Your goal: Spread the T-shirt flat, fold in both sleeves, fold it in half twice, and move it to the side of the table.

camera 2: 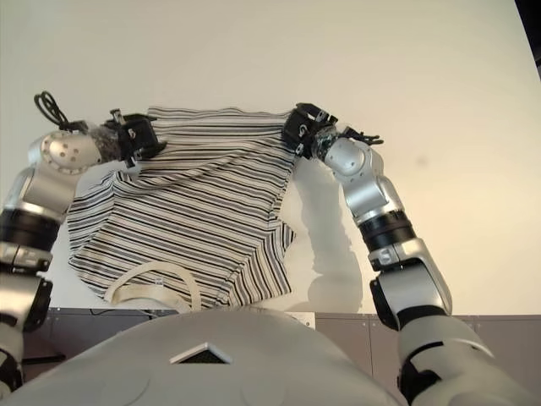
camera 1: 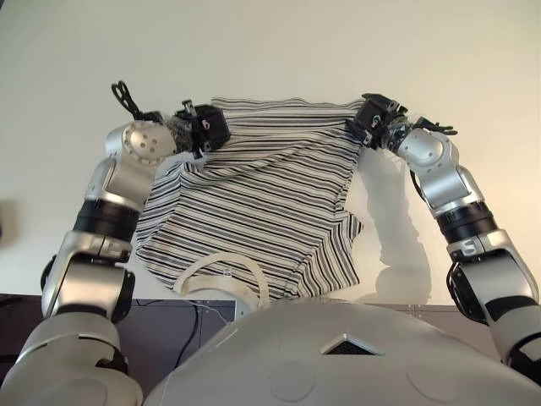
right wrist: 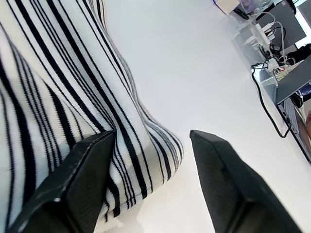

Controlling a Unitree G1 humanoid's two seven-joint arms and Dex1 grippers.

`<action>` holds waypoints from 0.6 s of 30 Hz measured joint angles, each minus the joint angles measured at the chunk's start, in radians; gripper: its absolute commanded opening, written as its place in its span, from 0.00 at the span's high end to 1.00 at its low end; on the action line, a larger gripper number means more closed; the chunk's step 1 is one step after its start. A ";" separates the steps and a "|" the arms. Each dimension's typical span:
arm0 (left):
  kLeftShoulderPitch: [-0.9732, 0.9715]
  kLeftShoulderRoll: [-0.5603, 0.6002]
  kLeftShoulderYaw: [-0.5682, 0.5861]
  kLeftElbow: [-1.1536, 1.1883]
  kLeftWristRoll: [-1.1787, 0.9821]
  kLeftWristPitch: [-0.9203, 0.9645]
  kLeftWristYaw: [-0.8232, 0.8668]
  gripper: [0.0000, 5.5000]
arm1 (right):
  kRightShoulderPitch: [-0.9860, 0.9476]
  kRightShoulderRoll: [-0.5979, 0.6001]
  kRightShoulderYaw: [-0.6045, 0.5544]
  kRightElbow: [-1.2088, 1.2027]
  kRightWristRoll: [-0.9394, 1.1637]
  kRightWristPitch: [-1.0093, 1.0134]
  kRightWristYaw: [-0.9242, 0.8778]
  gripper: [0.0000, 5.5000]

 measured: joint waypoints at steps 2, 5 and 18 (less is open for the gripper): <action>-0.115 -0.066 -0.020 0.177 0.024 -0.031 0.059 0.56 | -0.105 0.045 0.005 0.179 -0.023 -0.032 -0.103 0.49; -0.344 -0.231 -0.012 0.531 0.043 -0.048 0.243 0.56 | -0.271 0.147 -0.063 0.483 -0.034 -0.137 -0.445 0.49; 0.213 -0.151 0.307 -0.230 -0.235 0.065 0.332 0.56 | 0.454 -0.168 -0.119 -0.645 0.363 0.046 0.057 0.49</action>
